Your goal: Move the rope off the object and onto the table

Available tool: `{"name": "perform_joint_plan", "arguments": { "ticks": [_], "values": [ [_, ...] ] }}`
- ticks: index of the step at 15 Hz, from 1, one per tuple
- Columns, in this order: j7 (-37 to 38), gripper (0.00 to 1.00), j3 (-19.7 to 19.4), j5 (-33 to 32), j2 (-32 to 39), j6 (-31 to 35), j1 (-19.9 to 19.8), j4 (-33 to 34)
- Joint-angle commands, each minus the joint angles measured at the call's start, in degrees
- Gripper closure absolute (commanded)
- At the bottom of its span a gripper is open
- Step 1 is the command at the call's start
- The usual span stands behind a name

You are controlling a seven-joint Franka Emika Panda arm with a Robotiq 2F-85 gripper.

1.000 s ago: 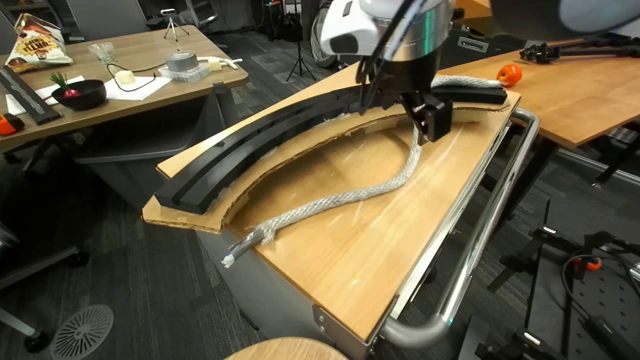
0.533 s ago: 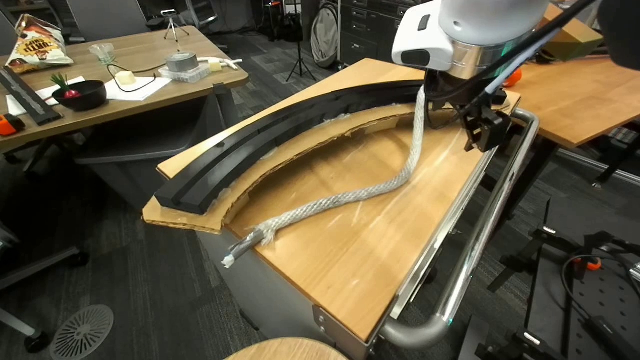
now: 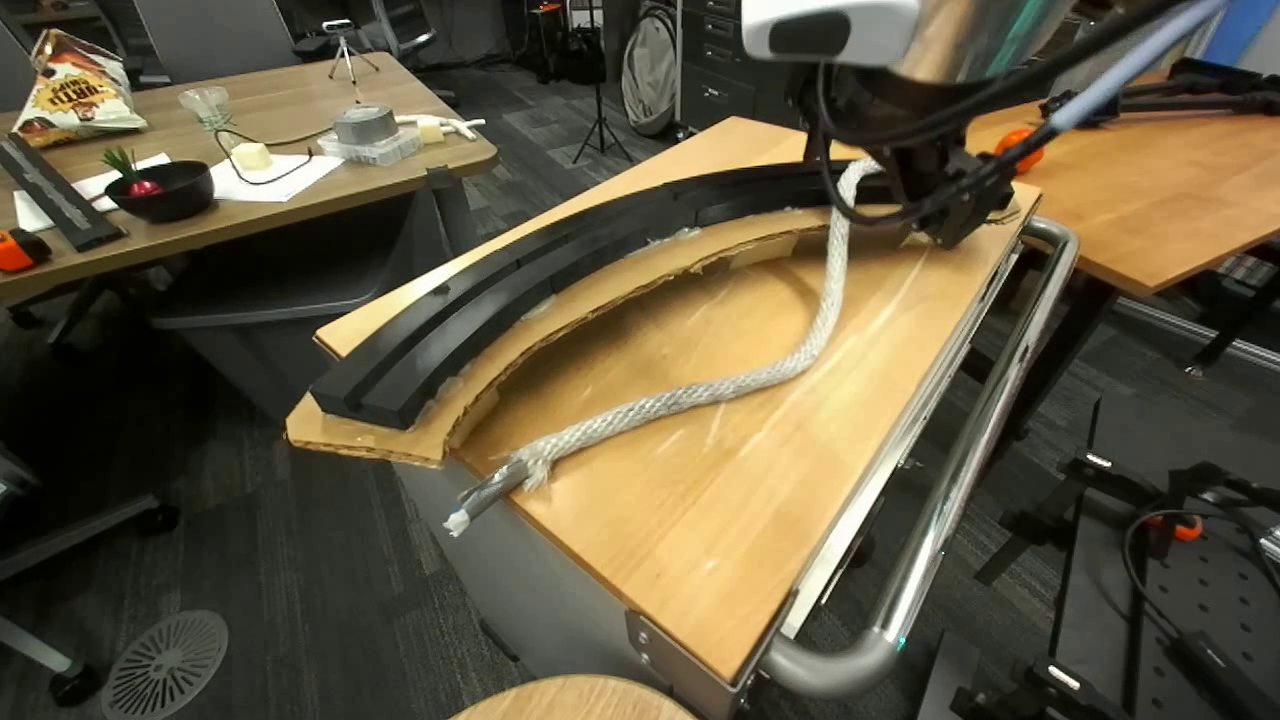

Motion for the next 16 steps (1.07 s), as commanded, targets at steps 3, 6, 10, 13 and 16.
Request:
{"name": "perform_joint_plan", "arguments": {
  "ticks": [3, 6, 10, 13, 16],
  "values": [
    [-4.8, 0.00, -6.0, 12.3, -19.3, 1.8, 3.7, -5.8],
    [-4.0, 0.00, -5.2, 13.0, -17.4, 0.5, 2.5, -3.9],
    [-4.6, 0.00, -6.3, 14.1, -19.6, 0.6, 2.5, -5.6],
    [-13.1, 0.00, -12.5, 19.9, -20.3, 7.7, 5.4, -5.5],
    [-21.9, 0.00, -17.0, 28.2, -20.1, 11.1, 6.5, -6.1]
  ]
}}
